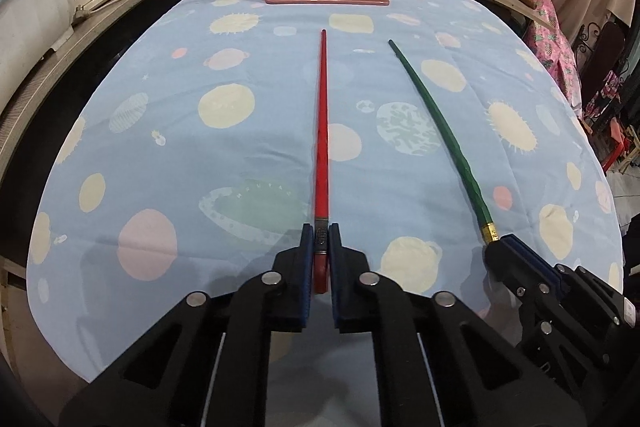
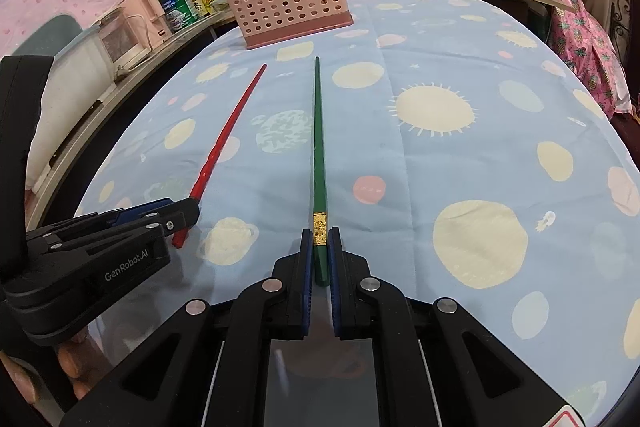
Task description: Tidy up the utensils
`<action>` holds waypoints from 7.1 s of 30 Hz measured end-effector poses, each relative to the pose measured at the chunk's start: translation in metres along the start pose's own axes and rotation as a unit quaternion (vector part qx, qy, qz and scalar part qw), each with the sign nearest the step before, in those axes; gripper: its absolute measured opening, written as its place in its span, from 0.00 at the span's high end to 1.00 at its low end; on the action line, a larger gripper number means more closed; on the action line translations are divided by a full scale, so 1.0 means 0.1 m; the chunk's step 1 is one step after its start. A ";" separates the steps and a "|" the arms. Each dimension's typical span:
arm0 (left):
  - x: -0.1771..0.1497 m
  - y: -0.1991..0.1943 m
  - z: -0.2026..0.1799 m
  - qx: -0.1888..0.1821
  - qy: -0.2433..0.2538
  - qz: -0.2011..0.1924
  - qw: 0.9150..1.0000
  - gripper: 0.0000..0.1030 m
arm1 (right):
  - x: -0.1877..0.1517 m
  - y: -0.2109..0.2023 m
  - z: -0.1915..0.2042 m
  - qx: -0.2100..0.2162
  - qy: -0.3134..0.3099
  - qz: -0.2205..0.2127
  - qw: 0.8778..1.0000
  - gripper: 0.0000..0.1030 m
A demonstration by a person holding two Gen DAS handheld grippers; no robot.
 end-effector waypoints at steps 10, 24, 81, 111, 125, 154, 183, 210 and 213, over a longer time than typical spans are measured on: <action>0.10 -0.22 0.03 -0.007 -0.008 -0.014 1.000 0.93 | 0.14 -0.17 0.06 0.015 0.007 -0.018 1.000 0.93; 1.02 -0.99 0.28 -0.013 -0.032 -0.122 0.992 0.93 | 1.08 -0.66 0.12 0.033 0.002 -0.108 0.994 0.93; 4.33 -0.83 0.59 0.014 -0.069 -0.289 0.955 0.93 | 4.52 0.34 0.32 0.049 0.011 -0.204 0.978 0.93; 3.66 -0.71 0.61 0.062 -0.036 -0.253 0.965 0.49 | 4.02 0.15 0.45 0.059 -0.013 -0.180 0.982 0.67; 3.04 -0.87 0.62 0.085 -0.013 -0.226 0.970 0.45 | 3.42 -0.21 0.44 0.040 -0.042 -0.173 0.983 0.58; 2.01 -0.85 0.66 0.089 -0.028 -0.156 0.983 0.13 | 2.38 -0.45 0.30 -0.047 -0.091 -0.146 0.984 0.19; 1.63 -0.66 0.68 0.094 -0.030 -0.138 0.985 0.10 | 1.95 -0.26 0.07 -0.066 -0.060 -0.116 0.989 0.07; 1.55 -0.53 0.65 0.100 -0.024 -0.129 0.986 0.10 | 1.84 -0.12 0.02 -0.079 -0.061 -0.099 0.990 0.07; 1.55 -0.52 0.64 0.100 -0.024 -0.128 0.986 0.10 | 1.84 -0.12 0.01 -0.078 -0.060 -0.098 0.990 0.07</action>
Point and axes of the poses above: each gripper's, at about its wrist camera, not at the fingertips, and y roughly the way its jaws point, z to its left, x to its top, the point moved 8 cm from there along y, roughly the way its jaws point, and after that the axes turned 5 degrees about -z, right-handed, at the moved point
